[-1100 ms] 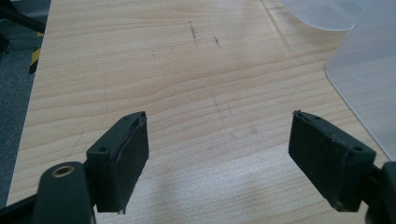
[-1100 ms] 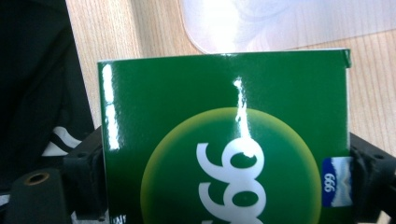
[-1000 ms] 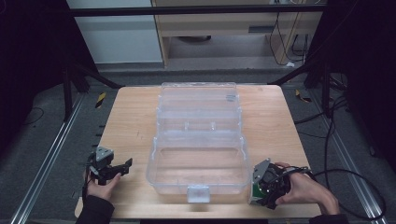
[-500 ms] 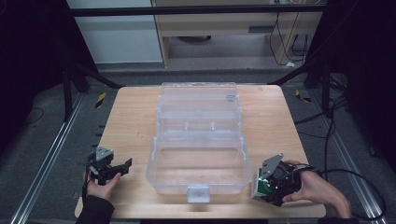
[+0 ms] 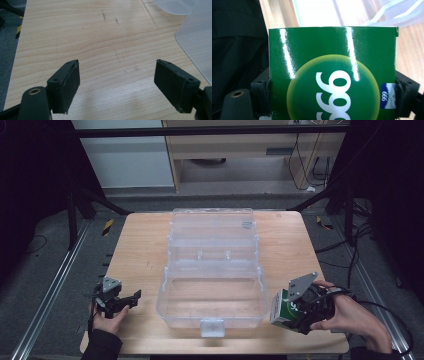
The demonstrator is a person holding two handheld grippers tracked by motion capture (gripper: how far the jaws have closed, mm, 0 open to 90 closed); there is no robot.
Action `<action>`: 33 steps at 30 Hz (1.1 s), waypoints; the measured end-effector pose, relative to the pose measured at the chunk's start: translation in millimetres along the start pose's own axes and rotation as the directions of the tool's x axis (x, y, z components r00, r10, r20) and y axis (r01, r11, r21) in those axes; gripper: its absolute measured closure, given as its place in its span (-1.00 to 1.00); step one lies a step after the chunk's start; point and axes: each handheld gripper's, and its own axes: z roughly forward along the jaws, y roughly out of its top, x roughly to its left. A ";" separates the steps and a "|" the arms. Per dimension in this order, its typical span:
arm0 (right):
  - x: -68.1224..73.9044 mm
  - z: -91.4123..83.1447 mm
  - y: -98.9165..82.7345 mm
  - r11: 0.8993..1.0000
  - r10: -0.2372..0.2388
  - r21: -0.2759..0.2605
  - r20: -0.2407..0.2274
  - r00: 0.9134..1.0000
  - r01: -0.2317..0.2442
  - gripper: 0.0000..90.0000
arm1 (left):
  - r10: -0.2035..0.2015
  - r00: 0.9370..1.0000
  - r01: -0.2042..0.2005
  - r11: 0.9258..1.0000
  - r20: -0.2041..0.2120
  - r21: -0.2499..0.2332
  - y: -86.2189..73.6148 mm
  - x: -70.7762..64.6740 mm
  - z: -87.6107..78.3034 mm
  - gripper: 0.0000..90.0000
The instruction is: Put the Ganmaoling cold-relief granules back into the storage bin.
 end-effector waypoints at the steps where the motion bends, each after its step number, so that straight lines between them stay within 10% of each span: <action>1: -0.3 -2.5 2.0 1.000 -0.001 -0.002 0.002 1.000 0.001 -0.65 | 0.000 1.000 0.000 1.000 0.000 0.000 0.0 0.0 0.0 -0.55; 15: -6.4 -23.3 38.8 0.998 -0.058 -0.017 0.027 0.998 0.059 -0.65 | 0.001 1.000 -0.001 1.000 0.000 0.000 -0.1 0.3 -0.1 -0.55; 33: -16.9 -9.0 80.9 0.992 -0.119 -0.046 0.018 0.993 0.120 -0.65 | 0.001 1.000 -0.001 1.000 -0.001 -0.002 0.1 0.8 -0.4 -0.55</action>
